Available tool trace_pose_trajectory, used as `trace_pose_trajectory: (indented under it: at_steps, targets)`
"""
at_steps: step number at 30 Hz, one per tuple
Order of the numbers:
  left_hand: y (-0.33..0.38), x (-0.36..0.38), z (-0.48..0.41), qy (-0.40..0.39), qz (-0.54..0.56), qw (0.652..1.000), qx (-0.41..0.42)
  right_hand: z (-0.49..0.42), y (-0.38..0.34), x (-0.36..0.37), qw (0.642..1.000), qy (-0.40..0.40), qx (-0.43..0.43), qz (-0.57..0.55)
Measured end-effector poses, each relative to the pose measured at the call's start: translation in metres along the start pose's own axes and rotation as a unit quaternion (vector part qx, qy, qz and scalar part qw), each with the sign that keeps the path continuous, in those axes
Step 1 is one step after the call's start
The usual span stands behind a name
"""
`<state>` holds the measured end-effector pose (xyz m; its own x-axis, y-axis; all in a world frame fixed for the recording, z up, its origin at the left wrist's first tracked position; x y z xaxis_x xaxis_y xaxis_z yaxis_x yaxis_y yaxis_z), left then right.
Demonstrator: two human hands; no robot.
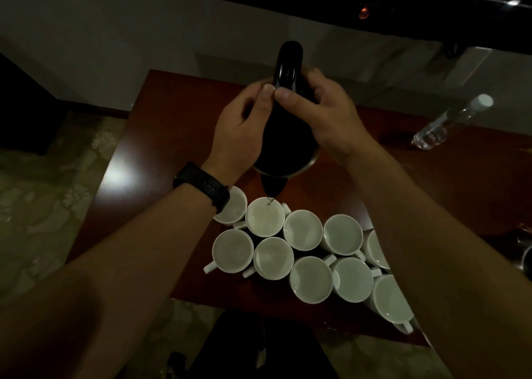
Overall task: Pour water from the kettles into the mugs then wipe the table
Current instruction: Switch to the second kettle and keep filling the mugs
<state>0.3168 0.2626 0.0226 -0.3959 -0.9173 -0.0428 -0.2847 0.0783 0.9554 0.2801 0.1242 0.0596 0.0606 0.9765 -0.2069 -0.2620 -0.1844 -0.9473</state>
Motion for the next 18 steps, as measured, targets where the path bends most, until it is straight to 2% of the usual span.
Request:
trace_pose_trajectory:
  at_steps: [18]
  targets:
    - [-0.0003,0.0011,0.0021,0.006,0.011,1.0,-0.002,0.0033,-0.0026,0.0016,1.0,0.0,0.001,-0.007]
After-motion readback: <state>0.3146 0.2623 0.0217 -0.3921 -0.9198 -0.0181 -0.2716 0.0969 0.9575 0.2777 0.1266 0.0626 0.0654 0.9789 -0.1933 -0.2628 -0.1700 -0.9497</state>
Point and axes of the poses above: each hand's wrist, its own z-axis away from the middle knuckle, its own x-axis out of the palm, y = z × x, the point moved 4 cm from there along -z, towards the middle knuckle, and after that the axes turned 11 degrees about x, right-handed, at the moved point
